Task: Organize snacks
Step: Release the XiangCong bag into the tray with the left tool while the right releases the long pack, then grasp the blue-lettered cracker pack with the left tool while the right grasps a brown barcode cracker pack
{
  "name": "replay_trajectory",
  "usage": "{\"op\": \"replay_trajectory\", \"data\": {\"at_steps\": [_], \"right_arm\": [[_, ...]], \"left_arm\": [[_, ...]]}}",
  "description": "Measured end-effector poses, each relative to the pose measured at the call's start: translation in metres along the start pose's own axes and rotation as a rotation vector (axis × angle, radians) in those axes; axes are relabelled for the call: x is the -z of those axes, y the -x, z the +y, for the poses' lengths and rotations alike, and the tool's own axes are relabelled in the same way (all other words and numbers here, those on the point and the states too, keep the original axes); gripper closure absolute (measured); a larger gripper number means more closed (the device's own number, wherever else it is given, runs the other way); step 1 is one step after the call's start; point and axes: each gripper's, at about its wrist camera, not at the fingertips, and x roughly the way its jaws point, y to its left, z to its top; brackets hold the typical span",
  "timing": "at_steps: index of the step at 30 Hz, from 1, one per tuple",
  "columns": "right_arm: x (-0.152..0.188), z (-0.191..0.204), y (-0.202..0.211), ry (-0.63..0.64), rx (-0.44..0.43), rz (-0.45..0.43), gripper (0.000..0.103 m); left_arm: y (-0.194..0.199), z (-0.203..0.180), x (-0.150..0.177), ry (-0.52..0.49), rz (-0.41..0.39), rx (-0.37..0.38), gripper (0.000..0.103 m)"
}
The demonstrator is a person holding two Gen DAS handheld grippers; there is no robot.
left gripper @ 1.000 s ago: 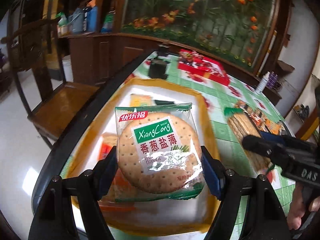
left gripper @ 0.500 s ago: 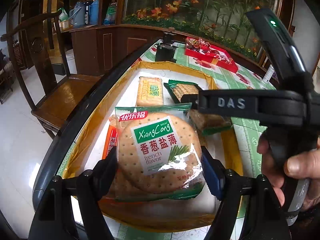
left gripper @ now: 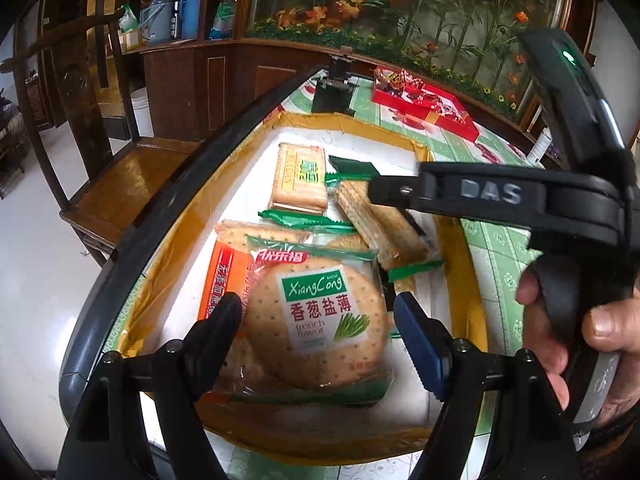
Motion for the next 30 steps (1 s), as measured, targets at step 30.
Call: {"op": "replay_trajectory", "data": {"at_steps": [30], "right_arm": [[0.072, -0.244, 0.154, -0.311, 0.097, -0.119, 0.045]], "left_arm": [[0.003, -0.189, 0.011, -0.401, 0.030, 0.192, 0.016]]}}
